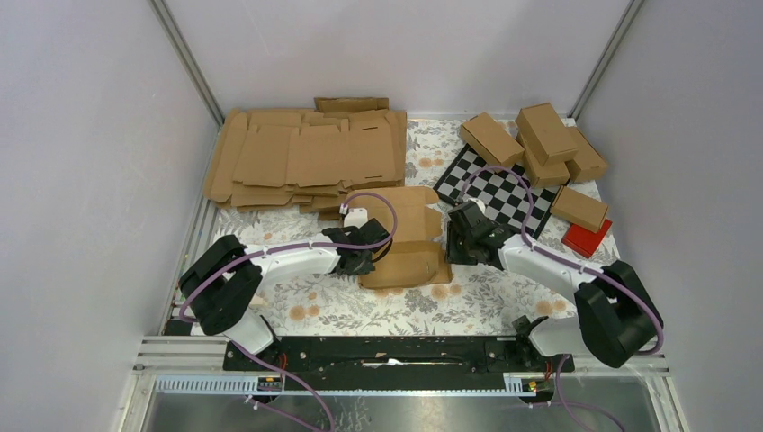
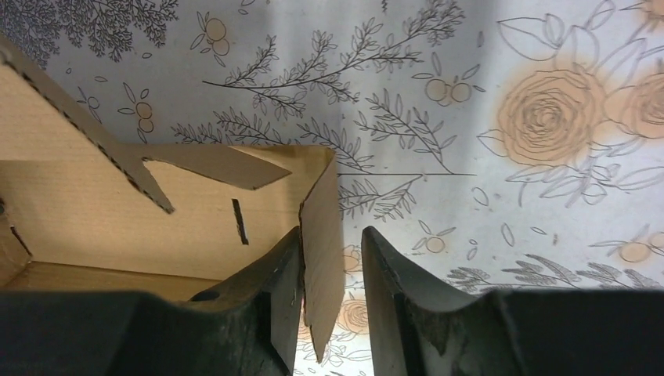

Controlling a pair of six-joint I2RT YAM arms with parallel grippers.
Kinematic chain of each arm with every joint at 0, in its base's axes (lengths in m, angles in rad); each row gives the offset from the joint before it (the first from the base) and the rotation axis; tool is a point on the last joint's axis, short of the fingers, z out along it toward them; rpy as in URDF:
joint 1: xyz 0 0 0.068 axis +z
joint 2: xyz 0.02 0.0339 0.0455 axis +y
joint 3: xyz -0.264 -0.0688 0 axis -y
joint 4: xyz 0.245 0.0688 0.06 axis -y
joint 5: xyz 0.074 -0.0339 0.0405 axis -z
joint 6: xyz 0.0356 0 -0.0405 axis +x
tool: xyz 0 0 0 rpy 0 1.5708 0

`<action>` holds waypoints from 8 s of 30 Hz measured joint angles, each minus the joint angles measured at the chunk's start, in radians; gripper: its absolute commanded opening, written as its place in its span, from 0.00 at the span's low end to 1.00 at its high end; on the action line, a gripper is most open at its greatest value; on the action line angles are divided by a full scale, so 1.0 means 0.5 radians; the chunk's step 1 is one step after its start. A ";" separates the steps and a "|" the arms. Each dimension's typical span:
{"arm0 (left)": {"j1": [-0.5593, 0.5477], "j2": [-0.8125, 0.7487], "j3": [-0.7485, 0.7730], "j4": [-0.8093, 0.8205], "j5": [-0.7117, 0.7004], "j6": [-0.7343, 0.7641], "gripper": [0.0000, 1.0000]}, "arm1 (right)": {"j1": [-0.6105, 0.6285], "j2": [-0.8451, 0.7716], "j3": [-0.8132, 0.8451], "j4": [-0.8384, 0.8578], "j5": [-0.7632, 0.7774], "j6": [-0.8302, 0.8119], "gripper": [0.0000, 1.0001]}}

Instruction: Fold the paper box

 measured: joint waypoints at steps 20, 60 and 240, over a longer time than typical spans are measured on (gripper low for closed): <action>0.002 -0.043 -0.054 0.068 0.075 0.006 0.00 | -0.285 0.320 0.095 0.131 -0.418 0.101 0.33; 0.008 0.014 0.001 -0.021 0.059 0.029 0.00 | -0.288 0.165 0.106 0.195 -0.855 -0.148 0.42; 0.446 -0.433 -0.031 0.694 0.526 0.942 0.00 | -0.322 0.548 0.935 -0.268 -0.472 -0.429 0.53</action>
